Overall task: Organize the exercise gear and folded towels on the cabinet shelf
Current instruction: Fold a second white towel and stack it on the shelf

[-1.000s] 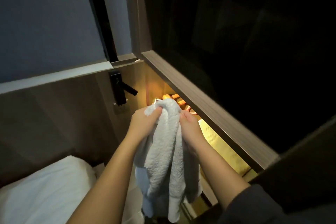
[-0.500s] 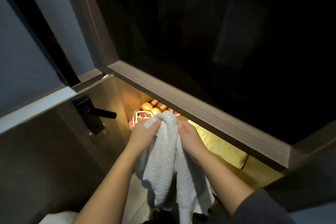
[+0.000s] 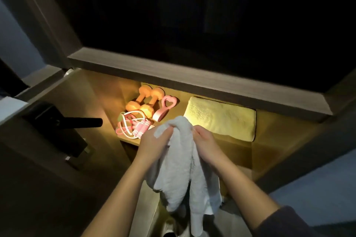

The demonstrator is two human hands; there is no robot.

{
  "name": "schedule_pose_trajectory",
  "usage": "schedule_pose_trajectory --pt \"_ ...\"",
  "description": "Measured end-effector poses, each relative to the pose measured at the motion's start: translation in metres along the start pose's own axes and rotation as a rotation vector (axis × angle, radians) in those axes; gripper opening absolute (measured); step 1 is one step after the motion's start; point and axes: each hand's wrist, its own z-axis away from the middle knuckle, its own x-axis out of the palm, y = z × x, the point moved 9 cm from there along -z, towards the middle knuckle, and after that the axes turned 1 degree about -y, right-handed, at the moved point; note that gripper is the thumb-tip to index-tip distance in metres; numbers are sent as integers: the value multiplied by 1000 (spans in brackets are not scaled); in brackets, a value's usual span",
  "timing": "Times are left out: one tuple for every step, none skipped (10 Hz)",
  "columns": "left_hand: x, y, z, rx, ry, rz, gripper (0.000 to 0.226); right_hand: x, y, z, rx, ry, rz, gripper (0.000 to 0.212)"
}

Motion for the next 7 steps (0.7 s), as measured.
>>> schedule_pose_trajectory --pt "16 -27 20 60 6 -3 15 9 28 15 -44 34 9 32" --pt "20 -46 51 158 48 -4 20 19 50 41 -84 101 -5 30" --pt "13 -42 79 340 79 36 20 23 56 71 -168 179 16 30" --pt "2 -31 119 503 129 69 24 23 55 101 -263 248 -28 32" --pt "-8 -19 146 534 164 158 25 24 59 131 -301 285 -47 32" --pt "-13 -6 160 497 152 270 25 25 58 151 -315 319 30 30" --pt "-16 11 162 455 146 334 29 18 53 168 -344 413 57 27"
